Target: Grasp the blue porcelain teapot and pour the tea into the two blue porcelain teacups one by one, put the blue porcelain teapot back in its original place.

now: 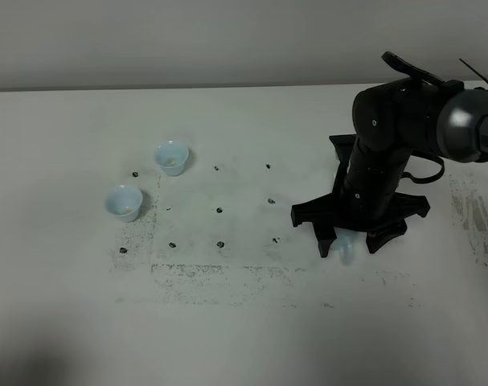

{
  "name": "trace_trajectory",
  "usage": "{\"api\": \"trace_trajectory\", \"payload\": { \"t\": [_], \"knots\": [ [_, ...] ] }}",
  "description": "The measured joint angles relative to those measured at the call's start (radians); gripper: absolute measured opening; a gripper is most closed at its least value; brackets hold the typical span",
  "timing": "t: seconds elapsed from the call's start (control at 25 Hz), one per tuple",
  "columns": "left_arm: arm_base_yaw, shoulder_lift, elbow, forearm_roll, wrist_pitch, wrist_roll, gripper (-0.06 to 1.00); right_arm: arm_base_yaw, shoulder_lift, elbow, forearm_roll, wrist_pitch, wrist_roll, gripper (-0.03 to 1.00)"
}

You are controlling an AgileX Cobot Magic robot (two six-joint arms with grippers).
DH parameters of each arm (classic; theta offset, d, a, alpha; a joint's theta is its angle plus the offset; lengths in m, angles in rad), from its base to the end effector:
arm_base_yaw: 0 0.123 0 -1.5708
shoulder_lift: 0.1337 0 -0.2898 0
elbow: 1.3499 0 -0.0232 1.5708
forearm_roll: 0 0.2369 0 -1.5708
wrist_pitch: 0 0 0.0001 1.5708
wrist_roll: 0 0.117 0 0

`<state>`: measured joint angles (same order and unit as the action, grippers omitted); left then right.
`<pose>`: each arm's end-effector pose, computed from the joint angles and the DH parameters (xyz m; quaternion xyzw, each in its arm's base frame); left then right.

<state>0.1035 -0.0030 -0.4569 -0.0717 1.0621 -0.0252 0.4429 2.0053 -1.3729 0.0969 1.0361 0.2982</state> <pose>0.0053 -0.0068 0.2463 -0.0548 0.8616 -0.0161 0.5044 0.3296 0.1671 0.1477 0.0474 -0.9980 -0.0368 0.0199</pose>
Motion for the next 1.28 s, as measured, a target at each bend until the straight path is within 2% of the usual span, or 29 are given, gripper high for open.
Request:
{"api": "trace_trajectory", "payload": {
  "t": [0.32,0.92,1.08,1.28],
  "knots": [
    [0.0,0.0,0.0,0.0,0.0,0.001,0.72,0.0,0.015,0.0,-0.003,-0.029,-0.011,0.59],
    [0.0,0.0,0.0,0.0,0.0,0.001,0.72,-0.013,0.048,0.0,-0.024,-0.012,-0.032,0.59],
    [0.0,0.0,0.0,0.0,0.0,0.001,0.72,-0.018,0.048,0.0,-0.026,-0.01,-0.032,0.54],
    [0.0,0.0,0.0,0.0,0.0,0.001,0.72,-0.018,0.048,0.0,-0.018,-0.016,-0.032,0.41]
  ]
}}
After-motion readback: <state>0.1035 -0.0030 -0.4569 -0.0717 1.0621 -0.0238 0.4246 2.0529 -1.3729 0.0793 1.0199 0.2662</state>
